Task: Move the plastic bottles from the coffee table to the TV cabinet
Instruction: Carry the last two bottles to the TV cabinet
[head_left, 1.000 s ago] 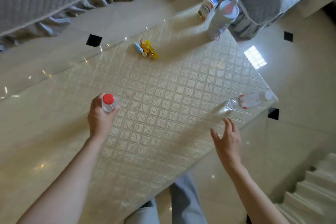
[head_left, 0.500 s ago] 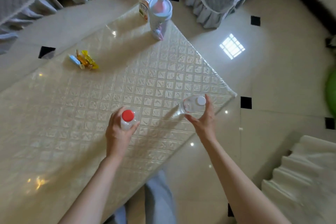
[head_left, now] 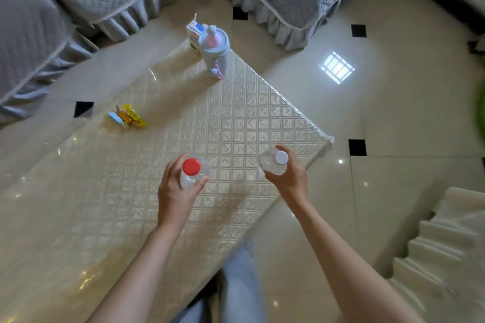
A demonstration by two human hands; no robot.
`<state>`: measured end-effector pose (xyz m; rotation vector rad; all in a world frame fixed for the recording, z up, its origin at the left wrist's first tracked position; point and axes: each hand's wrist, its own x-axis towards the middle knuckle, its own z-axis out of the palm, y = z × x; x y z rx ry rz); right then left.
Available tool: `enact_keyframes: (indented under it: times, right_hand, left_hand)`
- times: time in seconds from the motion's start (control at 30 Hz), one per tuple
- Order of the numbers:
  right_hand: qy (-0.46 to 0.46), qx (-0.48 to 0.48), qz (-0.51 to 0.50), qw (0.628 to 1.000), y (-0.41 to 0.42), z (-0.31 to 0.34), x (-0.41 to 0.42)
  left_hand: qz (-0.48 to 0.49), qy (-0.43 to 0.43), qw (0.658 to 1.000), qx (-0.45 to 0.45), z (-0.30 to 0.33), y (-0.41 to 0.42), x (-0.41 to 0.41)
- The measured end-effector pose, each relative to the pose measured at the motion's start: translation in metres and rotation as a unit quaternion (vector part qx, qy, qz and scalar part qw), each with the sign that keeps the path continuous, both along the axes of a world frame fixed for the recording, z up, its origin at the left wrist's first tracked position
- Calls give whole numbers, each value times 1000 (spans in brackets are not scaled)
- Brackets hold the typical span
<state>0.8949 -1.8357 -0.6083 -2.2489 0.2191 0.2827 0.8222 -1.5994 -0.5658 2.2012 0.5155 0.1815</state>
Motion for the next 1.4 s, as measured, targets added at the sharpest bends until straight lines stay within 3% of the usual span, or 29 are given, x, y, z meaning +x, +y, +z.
enact_keyframes:
  times: [0.43, 0.73, 0.97, 1.4]
  right_hand:
    - [-165, 1, -80, 983, -7, 160, -136]
    - [-166, -68, -247, 952, -22, 203, -309]
    - [-155, -132, -380, 902, -34, 213, -453]
    - [-109, -80, -606, 784, -63, 227, -725]
  left_hand:
    - [-161, -88, 983, 12, 119, -4, -62]
    - [-327, -94, 939, -44, 151, -33, -155]
    - [-492, -79, 865, -53, 156, -85, -231]
    - [-707, -48, 702, -67, 163, -220, -435]
